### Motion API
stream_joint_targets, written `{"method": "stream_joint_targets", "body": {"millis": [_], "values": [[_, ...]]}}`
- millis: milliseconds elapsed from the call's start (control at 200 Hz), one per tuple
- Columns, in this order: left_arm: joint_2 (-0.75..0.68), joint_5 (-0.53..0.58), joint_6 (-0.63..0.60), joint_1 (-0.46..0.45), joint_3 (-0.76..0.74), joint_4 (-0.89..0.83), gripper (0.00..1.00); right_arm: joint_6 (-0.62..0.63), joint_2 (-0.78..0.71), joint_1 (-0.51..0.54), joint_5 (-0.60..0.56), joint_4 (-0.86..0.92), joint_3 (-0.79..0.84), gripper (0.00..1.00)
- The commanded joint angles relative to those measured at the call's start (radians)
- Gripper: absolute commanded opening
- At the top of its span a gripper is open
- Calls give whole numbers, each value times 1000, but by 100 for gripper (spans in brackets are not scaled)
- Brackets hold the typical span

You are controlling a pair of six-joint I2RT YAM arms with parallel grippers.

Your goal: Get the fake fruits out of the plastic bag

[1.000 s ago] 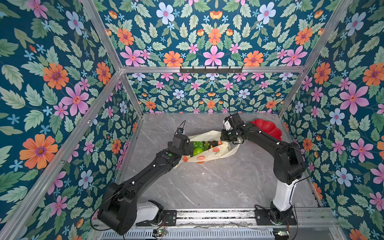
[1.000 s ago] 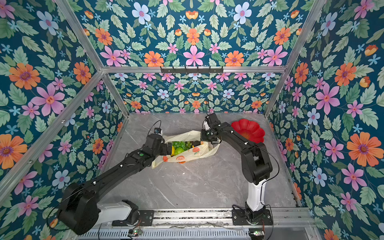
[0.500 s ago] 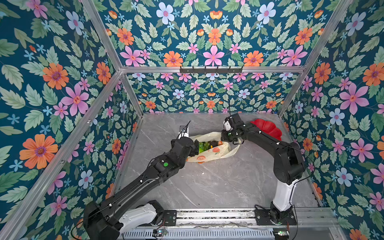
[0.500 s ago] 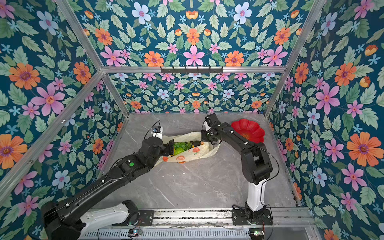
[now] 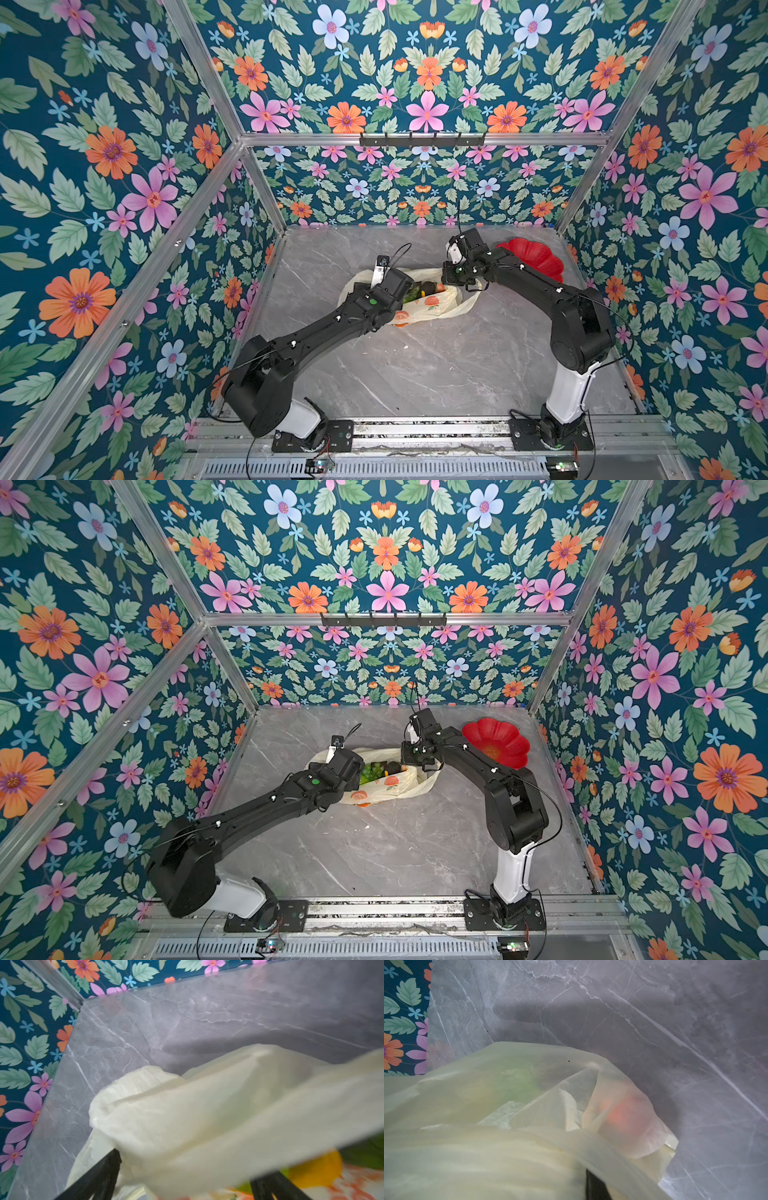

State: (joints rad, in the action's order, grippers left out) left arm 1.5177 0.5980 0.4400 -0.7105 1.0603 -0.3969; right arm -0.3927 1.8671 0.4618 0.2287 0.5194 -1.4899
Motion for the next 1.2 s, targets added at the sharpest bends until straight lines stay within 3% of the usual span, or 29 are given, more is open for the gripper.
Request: {"method": "stream_joint_targets", "body": {"millis": [0,160,260,425,550,650,760,1025,1080,1195], "values": [[51,-9,-30,57,20,70,97,0,-18,4,4,-12,15,0],[126,-89,-57,136,35,157,96,4,-30,4,11,-22,40,0],[177,-174,-81,166,47,191,89,5,-37,5,23,-24,47,0],[205,-294,-108,199,16,246,55,-27,-48,-25,99,-68,70,0],[150,-358,-115,240,-99,324,29,-75,-46,-86,225,-151,98,0],[70,-457,-90,320,-224,409,14,-104,-10,-135,306,-185,84,0],[-13,-574,-69,396,-331,494,11,-158,45,-172,373,-236,71,0],[-22,-768,-116,364,-303,495,6,-161,142,-132,347,-189,-68,0],[-19,-778,-116,362,-296,487,6,-145,143,-124,303,-148,-95,11],[-10,-748,-92,362,-284,459,5,-112,105,-110,178,-61,-113,45]]}}
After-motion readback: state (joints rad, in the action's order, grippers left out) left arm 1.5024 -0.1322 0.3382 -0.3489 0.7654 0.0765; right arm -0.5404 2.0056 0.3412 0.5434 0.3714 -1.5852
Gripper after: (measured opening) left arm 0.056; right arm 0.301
